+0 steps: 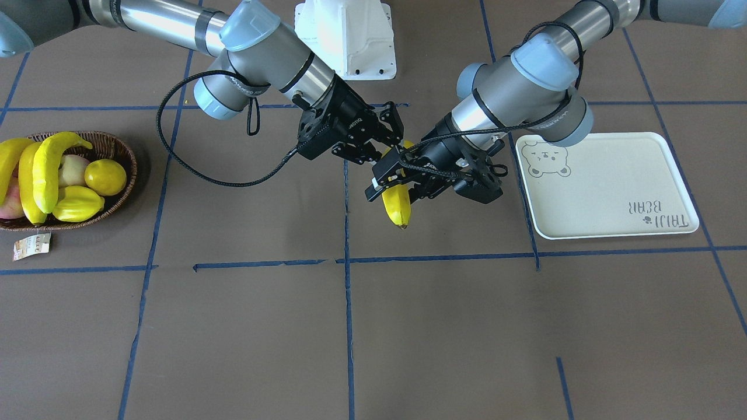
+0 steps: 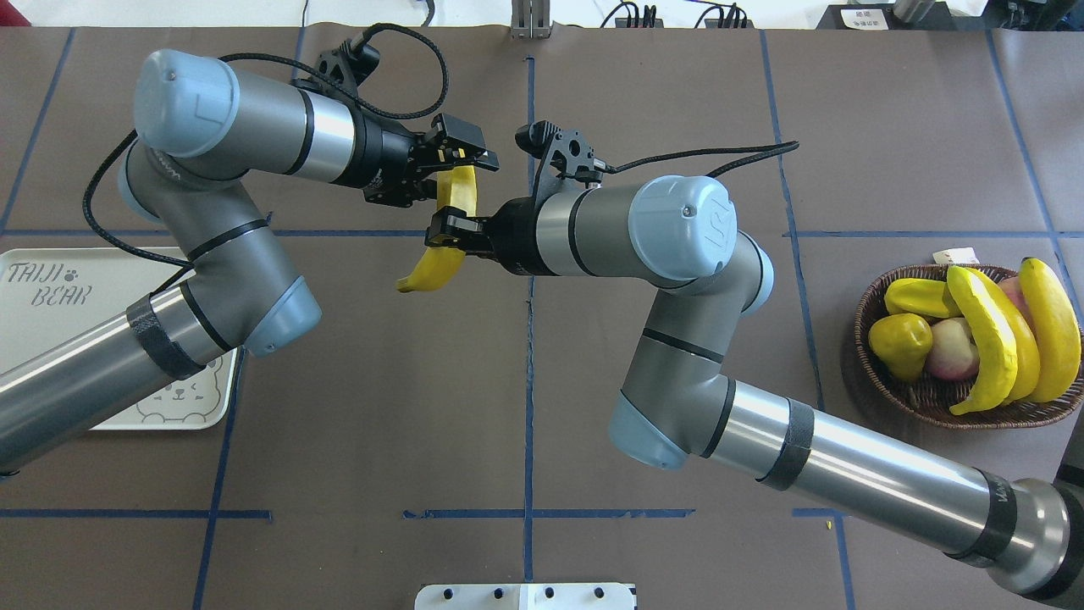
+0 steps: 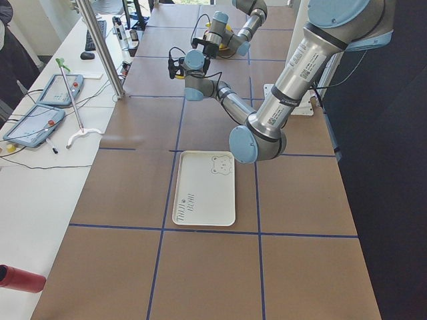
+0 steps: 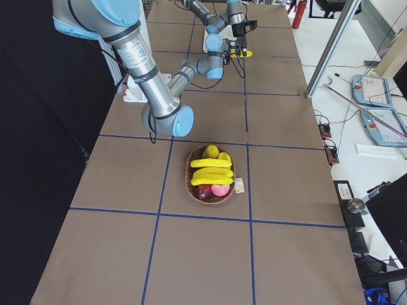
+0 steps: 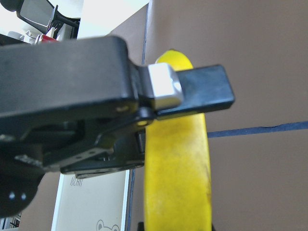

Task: Transfer all bananas from basket to plate

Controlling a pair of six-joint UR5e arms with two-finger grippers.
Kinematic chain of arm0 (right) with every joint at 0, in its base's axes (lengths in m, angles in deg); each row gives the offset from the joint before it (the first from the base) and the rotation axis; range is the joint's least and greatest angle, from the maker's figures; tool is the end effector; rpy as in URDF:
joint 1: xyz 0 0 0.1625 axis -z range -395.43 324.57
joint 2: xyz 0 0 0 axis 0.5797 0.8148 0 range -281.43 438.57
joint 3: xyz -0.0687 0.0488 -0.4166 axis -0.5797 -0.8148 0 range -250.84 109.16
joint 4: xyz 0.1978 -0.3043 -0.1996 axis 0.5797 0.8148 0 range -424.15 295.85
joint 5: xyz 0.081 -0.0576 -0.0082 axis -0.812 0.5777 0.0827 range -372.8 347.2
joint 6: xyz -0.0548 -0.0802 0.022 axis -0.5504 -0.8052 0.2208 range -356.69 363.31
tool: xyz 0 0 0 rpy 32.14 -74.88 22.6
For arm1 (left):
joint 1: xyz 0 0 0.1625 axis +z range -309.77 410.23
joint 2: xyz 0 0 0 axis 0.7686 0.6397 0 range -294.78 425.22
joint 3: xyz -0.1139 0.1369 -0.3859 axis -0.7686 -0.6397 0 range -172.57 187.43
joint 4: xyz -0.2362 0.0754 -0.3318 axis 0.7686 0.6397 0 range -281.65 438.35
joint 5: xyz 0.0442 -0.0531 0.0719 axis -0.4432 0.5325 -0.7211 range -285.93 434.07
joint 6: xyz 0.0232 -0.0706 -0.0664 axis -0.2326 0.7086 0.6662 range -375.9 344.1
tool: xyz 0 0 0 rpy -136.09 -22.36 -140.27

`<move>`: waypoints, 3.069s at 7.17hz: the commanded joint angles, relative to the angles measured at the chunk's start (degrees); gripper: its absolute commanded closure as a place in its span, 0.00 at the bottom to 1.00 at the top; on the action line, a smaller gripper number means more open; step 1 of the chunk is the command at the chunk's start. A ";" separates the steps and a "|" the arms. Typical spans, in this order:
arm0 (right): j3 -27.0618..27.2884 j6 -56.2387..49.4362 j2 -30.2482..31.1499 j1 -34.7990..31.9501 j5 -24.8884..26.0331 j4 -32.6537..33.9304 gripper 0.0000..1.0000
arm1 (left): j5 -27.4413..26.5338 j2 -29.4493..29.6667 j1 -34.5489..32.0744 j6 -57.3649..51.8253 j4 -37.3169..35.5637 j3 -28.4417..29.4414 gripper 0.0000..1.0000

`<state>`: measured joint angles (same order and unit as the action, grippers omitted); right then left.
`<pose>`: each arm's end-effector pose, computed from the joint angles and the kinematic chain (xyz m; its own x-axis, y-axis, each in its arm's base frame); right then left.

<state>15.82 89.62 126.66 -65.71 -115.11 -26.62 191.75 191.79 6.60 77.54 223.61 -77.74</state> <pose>-0.5359 -0.4427 0.1329 0.0044 -0.0703 0.9975 -0.3091 0.9486 0.0683 0.4322 -0.5322 0.2026 0.0214 -0.0937 -0.9954 0.2769 0.9572 -0.0842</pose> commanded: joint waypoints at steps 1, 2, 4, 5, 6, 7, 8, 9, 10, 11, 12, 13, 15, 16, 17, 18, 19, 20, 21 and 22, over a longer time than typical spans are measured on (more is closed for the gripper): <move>0.00 0.00 0.15 -0.04 0.00 -0.09 0.93 | 0.00 -0.18 -0.05 -0.10 0.11 0.00 0.25; -0.08 0.00 0.24 -0.13 0.00 0.00 0.93 | 0.09 -0.53 -0.14 -0.10 0.20 -0.26 0.26; 0.00 0.00 0.33 -0.13 0.00 -0.09 0.93 | 0.44 -0.71 -0.49 -0.10 0.20 -0.53 0.43; 0.00 0.00 0.42 -0.13 0.00 0.00 0.92 | 0.36 -0.71 -0.40 -0.10 0.20 -0.53 0.54; 0.00 0.00 0.42 -0.13 0.00 0.00 0.92 | 0.44 -0.71 -0.40 -0.10 0.29 -0.53 0.61; -0.08 0.00 0.51 -0.13 0.00 0.00 0.87 | 0.36 -0.71 -0.40 -0.01 0.29 -0.61 0.76; -0.08 0.09 0.42 -0.13 0.09 0.09 0.58 | 0.35 -0.71 -0.49 -0.01 0.29 -0.70 0.94; -0.08 0.35 0.42 -0.13 1.66 0.17 0.01 | 0.35 -0.71 -0.66 -0.01 0.29 -0.70 0.99; 0.00 0.52 0.33 -0.21 1.93 0.18 0.00 | 0.35 -0.79 -0.84 -0.01 0.29 -0.70 1.00; 0.00 0.61 0.33 -0.74 1.94 0.18 0.00 | 0.35 -0.88 -0.93 0.08 0.20 -0.70 1.00; 0.79 1.31 0.59 -1.35 1.59 0.35 0.00 | 0.35 -1.06 -1.10 0.16 -0.06 -0.70 1.00; 2.10 1.32 1.55 -1.88 1.15 0.79 0.00 | 0.53 -2.45 -2.41 0.25 -0.23 -0.70 1.00; 3.34 1.06 3.23 -3.45 0.53 9.34 0.00 | 3.58 -6.14 -6.53 0.34 -3.11 -1.05 1.00; 3.43 0.36 3.41 -4.77 -0.08 14.19 0.00 | 9.87 -7.29 -12.12 0.17 -8.79 -1.49 1.00; 3.26 -1.04 3.49 -7.57 -4.18 18.68 0.00 | 13.59 -10.26 -16.35 -0.27 -10.24 -1.84 1.00; 3.43 -4.01 3.58 -10.21 -8.57 24.03 0.00 | 15.02 -13.68 -19.09 -0.45 -10.69 -1.58 1.00; 3.52 -8.57 3.93 -12.32 -10.61 29.39 0.00 | 15.21 -18.33 -19.73 -4.63 -10.96 -1.41 1.00; 3.87 -14.44 5.33 -14.08 -11.85 33.10 0.00 | 15.99 -24.81 -20.69 -14.07 -10.96 -1.14 1.00; 3.96 -19.11 7.08 -16.02 -13.43 34.53 0.00 | 15.56 -30.62 -20.97 -22.69 -11.39 -0.79 1.00; 3.96 -21.95 9.10 -18.38 -15.53 34.71 0.00 | 15.12 -35.03 -22.19 -27.56 -11.66 -0.62 1.00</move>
<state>19.70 72.07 133.55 -81.44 -128.33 6.83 207.21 162.68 -14.43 57.35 212.30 -78.62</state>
